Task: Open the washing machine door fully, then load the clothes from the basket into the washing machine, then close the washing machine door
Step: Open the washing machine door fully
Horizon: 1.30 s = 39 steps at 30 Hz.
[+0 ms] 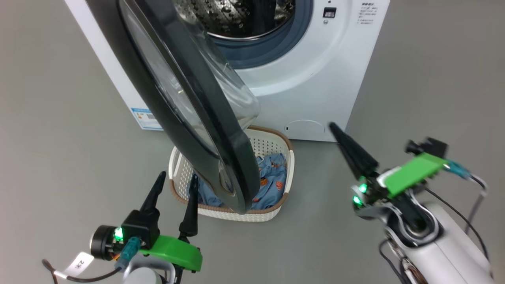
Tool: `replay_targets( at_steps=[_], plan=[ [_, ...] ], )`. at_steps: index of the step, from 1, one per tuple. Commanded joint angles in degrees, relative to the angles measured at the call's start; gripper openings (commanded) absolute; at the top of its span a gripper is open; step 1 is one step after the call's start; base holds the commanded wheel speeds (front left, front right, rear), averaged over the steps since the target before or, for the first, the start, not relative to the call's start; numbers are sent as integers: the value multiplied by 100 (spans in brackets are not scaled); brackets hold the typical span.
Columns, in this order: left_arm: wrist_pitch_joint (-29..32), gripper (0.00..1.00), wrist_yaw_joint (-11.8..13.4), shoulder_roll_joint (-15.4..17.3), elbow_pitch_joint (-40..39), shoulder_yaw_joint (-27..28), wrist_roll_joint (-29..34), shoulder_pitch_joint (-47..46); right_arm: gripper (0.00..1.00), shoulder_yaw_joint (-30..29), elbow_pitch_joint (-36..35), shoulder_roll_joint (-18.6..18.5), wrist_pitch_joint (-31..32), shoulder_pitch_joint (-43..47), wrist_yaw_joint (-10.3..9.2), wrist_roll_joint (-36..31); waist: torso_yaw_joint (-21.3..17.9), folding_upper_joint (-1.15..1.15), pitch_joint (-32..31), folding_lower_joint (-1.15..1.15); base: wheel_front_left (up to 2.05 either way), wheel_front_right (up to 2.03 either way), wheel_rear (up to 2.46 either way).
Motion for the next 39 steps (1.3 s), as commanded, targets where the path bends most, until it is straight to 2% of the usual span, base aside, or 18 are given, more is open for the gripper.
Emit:
replay_targets(
  at_steps=[1, 8, 9, 11, 13, 19, 24, 25, 27, 30, 35, 39],
  plan=[
    [-47, 100, -31, 98, -91, 202, 68, 8, 0, 24, -210, -1, -75, 95, 42, 33, -48, 0, -62, 0, 0, 0, 0],
    [-47, 100, -81, 99, -29, 349, 135, 103, 2, -298, -780, -373, -807, 1031, 42, -131, -203, 0, -290, 0, 0, 0, 0],
    [-47, 100, -92, 104, -18, 381, 148, 118, 18, -319, -842, -396, -886, 1160, 42, -144, -232, 0, -324, 0, 0, 0, 0],
    [-47, 100, -111, 113, -1, 444, 170, 159, 42, -334, -943, -442, -1030, 1394, 42, -195, -291, 0, -393, 0, 0, 0, 0],
    [-47, 100, -129, 123, 14, 501, 190, 207, 100, -353, -1018, -451, -1174, 1604, 42, -210, -346, 0, -465, 0, 0, 0, 0],
    [-47, 100, -183, 130, 55, 618, 239, 334, 100, -376, -1108, -551, -1701, 2110, 42, -509, -450, 0, -643, 0, 0, 0, 0],
    [-47, 100, -224, 129, 59, 692, 260, 398, 100, -456, -941, -706, -2057, 2327, 42, -1249, -529, 0, -707, 0, 0, 0, 0],
    [-47, 100, -234, 129, 55, 724, 260, 420, 100, -580, -785, -760, -2126, 2365, 42, -1765, -566, 0, -723, 0, 0, 0, 0],
    [-47, 100, -246, 128, 49, 759, 257, 429, 100, -785, -622, -752, -2153, 2384, 42, -2346, -597, 0, -731, 0, 0, 0, 0],
    [-47, 100, -227, 133, 13, 857, 253, 427, 100, -1410, -405, -664, -2160, 2390, 42, -3631, -643, 0, -725, 0, 0, 0, 0],
    [-47, 100, -229, 155, -44, 1011, 253, 420, 100, -2447, -407, -255, -2162, 2457, 42, -5937, -678, 0, -701, 0, 0, 0, 0],
    [-47, 100, -249, 159, -62, 1063, 285, 411, 100, -2951, -626, 30, -2163, 2548, 42, -7429, -677, 0, -670, 0, 0, 0, 0]
  ],
)
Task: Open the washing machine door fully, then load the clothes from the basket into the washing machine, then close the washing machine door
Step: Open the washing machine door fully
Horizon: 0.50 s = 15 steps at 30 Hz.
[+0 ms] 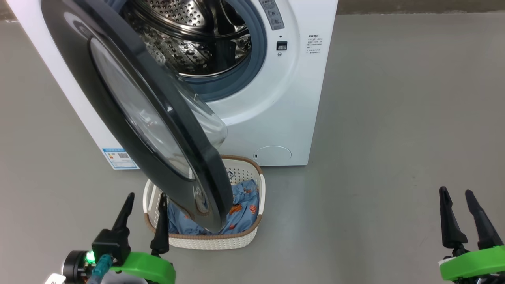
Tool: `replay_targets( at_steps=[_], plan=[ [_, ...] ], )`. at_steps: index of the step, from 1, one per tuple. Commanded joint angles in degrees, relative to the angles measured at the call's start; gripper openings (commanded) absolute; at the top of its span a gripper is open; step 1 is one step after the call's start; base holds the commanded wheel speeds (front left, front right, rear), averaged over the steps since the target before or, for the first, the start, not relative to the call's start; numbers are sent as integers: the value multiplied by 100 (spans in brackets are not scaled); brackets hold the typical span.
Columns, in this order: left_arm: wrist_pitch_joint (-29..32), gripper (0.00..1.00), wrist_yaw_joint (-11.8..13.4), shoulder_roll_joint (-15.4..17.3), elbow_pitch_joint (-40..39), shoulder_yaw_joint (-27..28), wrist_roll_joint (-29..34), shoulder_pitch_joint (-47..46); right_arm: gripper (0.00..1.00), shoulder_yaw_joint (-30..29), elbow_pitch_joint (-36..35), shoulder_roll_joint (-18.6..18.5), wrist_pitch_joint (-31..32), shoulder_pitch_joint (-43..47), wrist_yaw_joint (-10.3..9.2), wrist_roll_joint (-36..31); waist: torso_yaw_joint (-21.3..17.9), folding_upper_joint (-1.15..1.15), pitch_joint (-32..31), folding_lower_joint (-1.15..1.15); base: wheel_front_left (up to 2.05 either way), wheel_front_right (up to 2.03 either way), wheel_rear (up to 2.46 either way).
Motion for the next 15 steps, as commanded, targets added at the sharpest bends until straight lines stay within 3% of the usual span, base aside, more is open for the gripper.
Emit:
replay_targets(
  at_steps=[1, 4, 8, 15],
  plan=[
    [-47, 100, -37, 121, -178, 211, 68, -68, 100, -73, -265, 18, -69, 49, 40, -606, 7, 0, 18, 0, 0, 0, 0],
    [-47, 100, -40, 115, -184, 227, 84, -71, 100, -226, -478, 206, -69, 124, 40, -1520, 19, 0, 33, 0, 0, 0, 0],
    [-47, 100, -41, 108, -188, 238, 84, -57, 100, -181, -679, 483, 34, 210, 40, -2182, 17, 0, 39, 0, 0, 0, 0],
    [-47, 100, -64, 91, -161, 215, 84, -37, 100, 27, -694, 766, 153, 225, 40, -2628, 37, 0, 26, 0, 0, 0, 0]
  ],
)
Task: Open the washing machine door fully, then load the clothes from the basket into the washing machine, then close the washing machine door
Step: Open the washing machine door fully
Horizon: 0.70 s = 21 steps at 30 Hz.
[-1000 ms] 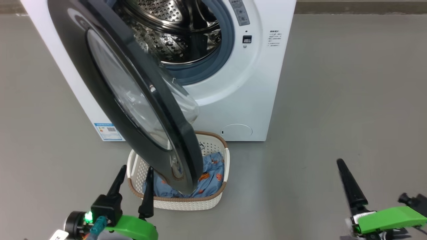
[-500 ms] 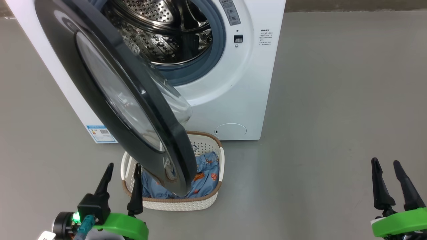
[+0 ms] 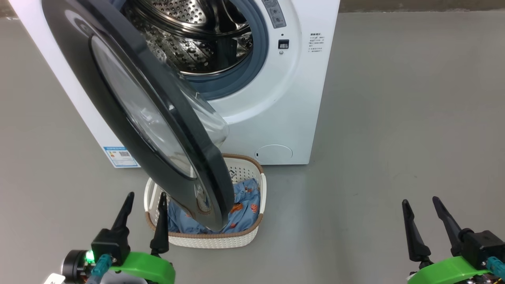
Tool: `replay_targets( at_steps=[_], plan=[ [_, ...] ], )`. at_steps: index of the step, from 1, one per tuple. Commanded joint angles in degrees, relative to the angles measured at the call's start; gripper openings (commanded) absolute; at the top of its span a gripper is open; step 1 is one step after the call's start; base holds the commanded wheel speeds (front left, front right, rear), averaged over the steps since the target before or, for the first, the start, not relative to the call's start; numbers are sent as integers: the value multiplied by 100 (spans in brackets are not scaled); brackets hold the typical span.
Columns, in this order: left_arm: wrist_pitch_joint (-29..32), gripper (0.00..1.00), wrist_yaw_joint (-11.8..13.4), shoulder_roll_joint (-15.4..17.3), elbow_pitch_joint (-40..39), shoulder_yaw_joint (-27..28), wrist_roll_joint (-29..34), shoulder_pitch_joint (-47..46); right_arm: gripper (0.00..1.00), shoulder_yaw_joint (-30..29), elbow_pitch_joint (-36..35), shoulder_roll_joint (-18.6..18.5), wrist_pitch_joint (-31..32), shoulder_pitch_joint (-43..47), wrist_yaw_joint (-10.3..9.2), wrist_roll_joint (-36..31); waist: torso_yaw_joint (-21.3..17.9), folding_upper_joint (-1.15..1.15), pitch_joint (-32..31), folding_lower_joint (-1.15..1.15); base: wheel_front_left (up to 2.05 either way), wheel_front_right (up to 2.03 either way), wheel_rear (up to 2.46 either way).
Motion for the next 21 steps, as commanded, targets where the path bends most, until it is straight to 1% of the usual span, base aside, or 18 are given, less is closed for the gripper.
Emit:
replay_targets(
  at_steps=[1, 8, 21],
  plan=[
    [-47, 100, -26, 94, -128, 173, 42, -36, 100, 171, -146, -7, -1, -66, 35, -55, 5, 0, -9, 0, 0, 0, 0],
    [-47, 100, -42, 83, -97, 137, 43, -24, 100, 184, -184, 107, 44, 24, 35, -89, 25, 0, -29, 0, 0, 0, 0],
    [-47, 100, -30, 73, -57, 133, 23, 6, 100, 161, -135, 156, 50, 82, 35, -107, 15, 0, -81, 0, 0, 0, 0]
  ],
)
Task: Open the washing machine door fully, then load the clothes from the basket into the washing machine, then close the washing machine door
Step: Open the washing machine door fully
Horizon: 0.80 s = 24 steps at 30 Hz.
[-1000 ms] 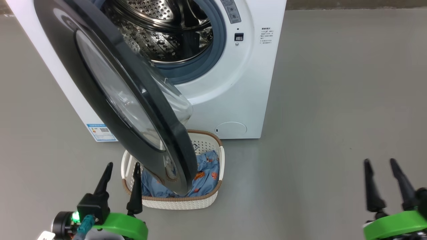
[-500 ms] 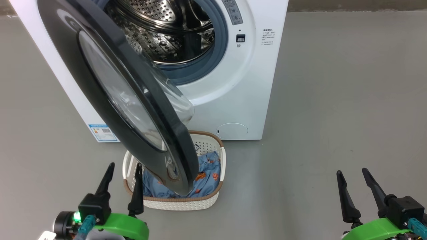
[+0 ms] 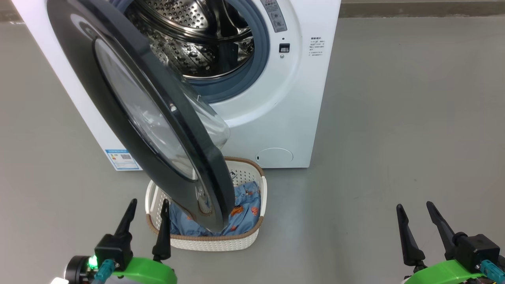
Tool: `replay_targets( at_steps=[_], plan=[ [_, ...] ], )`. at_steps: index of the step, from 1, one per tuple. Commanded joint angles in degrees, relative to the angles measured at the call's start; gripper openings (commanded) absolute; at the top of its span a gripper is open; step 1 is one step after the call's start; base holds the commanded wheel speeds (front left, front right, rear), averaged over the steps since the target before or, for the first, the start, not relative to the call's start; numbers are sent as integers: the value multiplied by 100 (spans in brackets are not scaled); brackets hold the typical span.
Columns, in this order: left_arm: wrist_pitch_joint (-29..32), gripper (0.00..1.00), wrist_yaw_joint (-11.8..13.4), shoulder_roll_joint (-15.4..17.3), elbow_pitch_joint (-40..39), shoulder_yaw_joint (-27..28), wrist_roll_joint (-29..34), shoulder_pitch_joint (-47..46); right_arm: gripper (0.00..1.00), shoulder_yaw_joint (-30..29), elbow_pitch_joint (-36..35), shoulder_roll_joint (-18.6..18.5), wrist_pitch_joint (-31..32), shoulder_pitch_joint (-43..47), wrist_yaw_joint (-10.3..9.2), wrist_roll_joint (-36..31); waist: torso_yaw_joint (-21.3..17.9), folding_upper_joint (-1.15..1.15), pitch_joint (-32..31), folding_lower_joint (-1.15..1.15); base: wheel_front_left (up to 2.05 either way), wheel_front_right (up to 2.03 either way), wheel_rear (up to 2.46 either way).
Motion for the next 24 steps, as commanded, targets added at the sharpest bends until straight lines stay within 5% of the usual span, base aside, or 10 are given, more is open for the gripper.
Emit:
replay_targets(
  at_steps=[1, 5, 6, 7, 9, 24],
  plan=[
    [-47, 100, -19, 77, -112, 178, 22, -93, 100, 149, -124, -24, -1, 9, 35, -51, -4, 0, -5, 0, 0, 0, 0],
    [-47, 100, -21, 75, -71, 177, 11, -98, 100, 158, -108, -19, 3, 15, 35, -46, -12, 0, -18, 0, 0, 0, 0],
    [-47, 82, -22, 75, -64, 177, 7, -100, 100, 159, -104, -18, 2, 15, 35, -49, -13, 0, -21, 0, 0, 0, 0],
    [-47, 42, -22, 75, -57, 177, 6, -101, 100, 161, -101, -17, 2, 14, 35, -50, -15, 0, -22, 0, 0, 0, 0],
    [-47, 0, -25, 74, -40, 177, 1, -105, 100, 166, -102, -16, 2, 14, 35, -59, -15, 0, -27, 0, 0, 0, 0],
    [-47, 0, -7, 72, -45, 239, -10, -186, 100, 186, -81, -11, 1, 27, 35, -49, -13, 0, -34, 0, 0, 0, 0]
  ],
)
